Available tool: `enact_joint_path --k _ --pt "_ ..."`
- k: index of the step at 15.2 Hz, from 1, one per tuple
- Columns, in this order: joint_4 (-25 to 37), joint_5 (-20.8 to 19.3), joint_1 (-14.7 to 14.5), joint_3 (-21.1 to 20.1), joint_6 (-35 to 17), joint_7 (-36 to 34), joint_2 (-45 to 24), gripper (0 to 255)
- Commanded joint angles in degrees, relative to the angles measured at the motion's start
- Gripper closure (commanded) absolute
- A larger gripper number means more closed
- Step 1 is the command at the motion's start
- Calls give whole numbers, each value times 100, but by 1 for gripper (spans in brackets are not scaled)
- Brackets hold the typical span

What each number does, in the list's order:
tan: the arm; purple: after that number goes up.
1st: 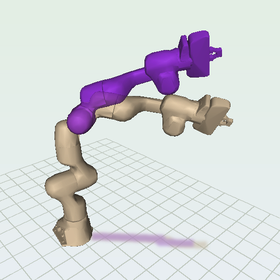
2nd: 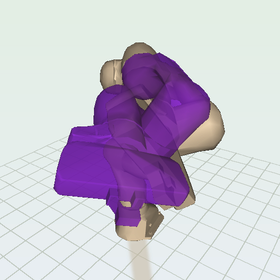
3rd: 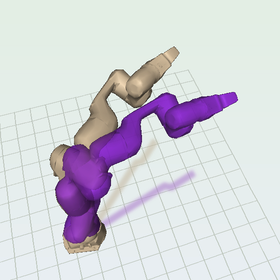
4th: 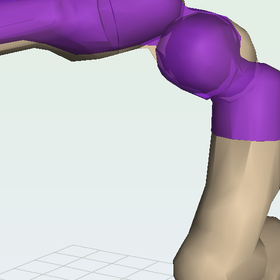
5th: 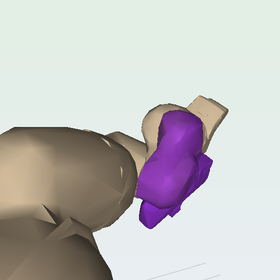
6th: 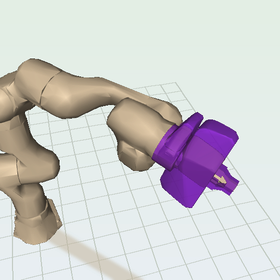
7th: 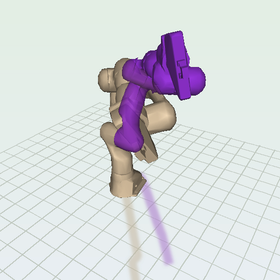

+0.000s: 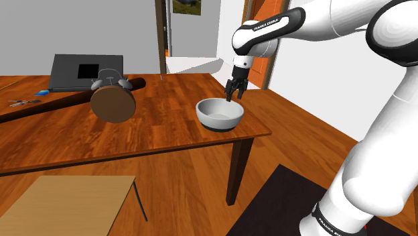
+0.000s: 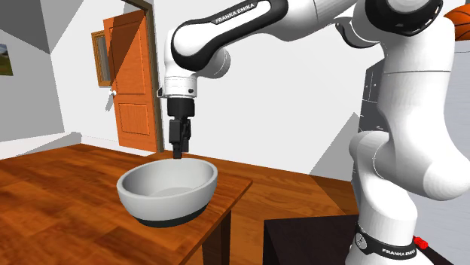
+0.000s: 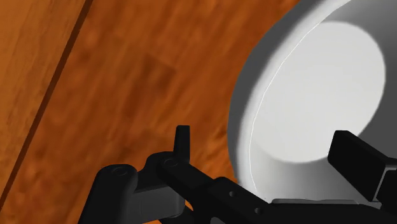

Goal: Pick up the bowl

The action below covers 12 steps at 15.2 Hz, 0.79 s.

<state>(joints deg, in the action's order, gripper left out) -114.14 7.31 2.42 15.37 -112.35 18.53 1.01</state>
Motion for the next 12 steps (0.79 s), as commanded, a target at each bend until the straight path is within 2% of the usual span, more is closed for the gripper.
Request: enact_joint_path --k 1,6,7,12 --pt "-98 23 2 3 -145 30 -47 0" --pt "-284 64 2 4 -407 81 -129 0" --pt "-288 65 2 3 -412 82 -130 255" --pt "-283 65 1 2 -409 79 -133 255"
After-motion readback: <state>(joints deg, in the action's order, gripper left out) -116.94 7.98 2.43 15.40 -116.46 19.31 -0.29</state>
